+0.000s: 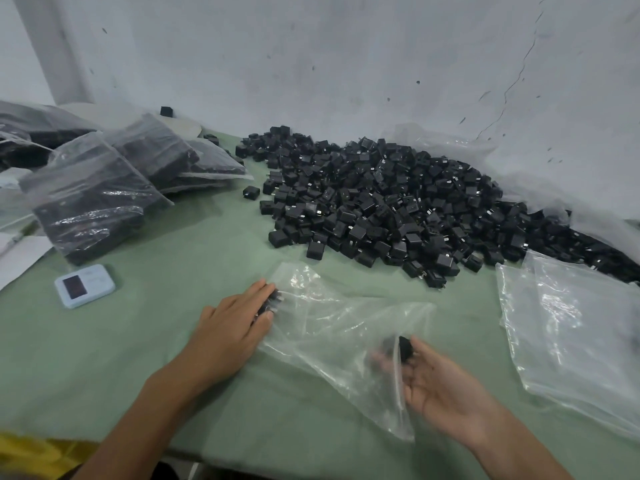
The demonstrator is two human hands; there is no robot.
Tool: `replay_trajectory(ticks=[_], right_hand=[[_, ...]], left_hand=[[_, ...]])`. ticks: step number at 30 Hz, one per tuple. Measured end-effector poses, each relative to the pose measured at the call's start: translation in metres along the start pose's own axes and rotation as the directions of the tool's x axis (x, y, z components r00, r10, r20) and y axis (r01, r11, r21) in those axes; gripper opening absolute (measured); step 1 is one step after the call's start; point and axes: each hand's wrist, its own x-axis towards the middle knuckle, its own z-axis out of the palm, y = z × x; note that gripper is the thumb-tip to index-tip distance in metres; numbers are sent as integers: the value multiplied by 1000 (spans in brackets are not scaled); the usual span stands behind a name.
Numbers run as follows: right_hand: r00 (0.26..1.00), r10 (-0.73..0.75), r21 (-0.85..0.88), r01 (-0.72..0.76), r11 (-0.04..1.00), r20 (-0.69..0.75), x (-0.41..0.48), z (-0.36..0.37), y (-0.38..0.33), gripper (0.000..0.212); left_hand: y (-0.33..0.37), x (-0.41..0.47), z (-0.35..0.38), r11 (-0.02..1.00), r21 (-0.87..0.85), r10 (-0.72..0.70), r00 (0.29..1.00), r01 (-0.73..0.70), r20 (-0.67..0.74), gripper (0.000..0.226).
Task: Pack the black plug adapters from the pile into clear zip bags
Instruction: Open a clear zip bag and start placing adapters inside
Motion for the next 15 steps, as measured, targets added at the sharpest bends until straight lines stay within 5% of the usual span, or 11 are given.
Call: replay_trajectory(ticks=[5,8,9,11,15], right_hand=[[982,88,-60,-79,995,165,33,35,-12,32],[975,130,-367,-55,928,181,56,63,-3,14],[984,113,-474,-33,880,141,66,70,-3,3],[989,67,-552,17,834,133,76,80,-8,18],[982,-126,-471,178,864,141,77,75,-21,17]], left_hand=[[2,-1,0,1000,-8,-9,1000,9,2,52],[1,0,1,1000,-3,-12,1000,12,2,52],[1,0,1,1000,0,-11,1000,11,4,52],[0,0,2,1000,2,-13,1000,13,1,52],[0,0,2,1000,-8,-11,1000,11,-5,53]])
